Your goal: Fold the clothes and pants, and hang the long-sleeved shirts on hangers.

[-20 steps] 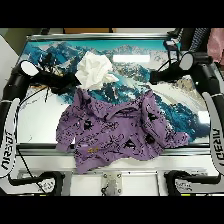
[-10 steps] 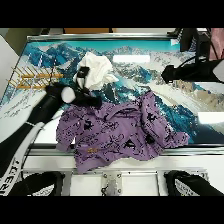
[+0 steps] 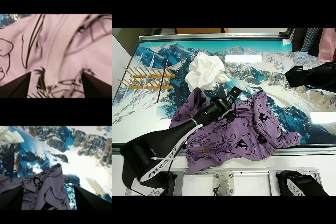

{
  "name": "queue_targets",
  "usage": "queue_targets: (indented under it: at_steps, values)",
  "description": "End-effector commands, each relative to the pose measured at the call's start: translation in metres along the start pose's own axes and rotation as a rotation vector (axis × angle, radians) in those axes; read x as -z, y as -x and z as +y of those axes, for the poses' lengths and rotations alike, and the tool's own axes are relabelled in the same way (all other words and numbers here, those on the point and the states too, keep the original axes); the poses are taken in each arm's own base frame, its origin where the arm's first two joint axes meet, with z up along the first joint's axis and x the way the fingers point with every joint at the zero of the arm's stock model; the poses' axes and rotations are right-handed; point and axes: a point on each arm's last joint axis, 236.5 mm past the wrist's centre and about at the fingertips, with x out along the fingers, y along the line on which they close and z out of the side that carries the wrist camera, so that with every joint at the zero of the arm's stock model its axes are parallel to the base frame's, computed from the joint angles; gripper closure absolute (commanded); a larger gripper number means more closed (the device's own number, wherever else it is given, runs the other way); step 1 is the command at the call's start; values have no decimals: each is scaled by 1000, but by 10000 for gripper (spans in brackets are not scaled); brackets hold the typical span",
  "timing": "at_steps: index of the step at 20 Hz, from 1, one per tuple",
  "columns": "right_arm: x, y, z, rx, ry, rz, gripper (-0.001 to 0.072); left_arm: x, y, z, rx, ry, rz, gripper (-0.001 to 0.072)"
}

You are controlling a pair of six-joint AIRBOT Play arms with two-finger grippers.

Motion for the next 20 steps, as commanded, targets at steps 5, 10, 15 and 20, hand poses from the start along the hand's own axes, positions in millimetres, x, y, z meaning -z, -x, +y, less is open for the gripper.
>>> queue_targets:
  at_steps: [5,10,15,20]
  values:
    - [15,-5,-2,3,-3,31,57,9,-33,35,-87,63,122,56]
    - [25,-13,-2,2,-9,58,57,3,-18,73,-98,183,95,276]
    - [26,-14,-2,2,-17,61,57,13,-28,83,-85,232,140,275]
    - [35,-22,-3,3,-20,90,57,6,-32,74,-49,246,114,470]
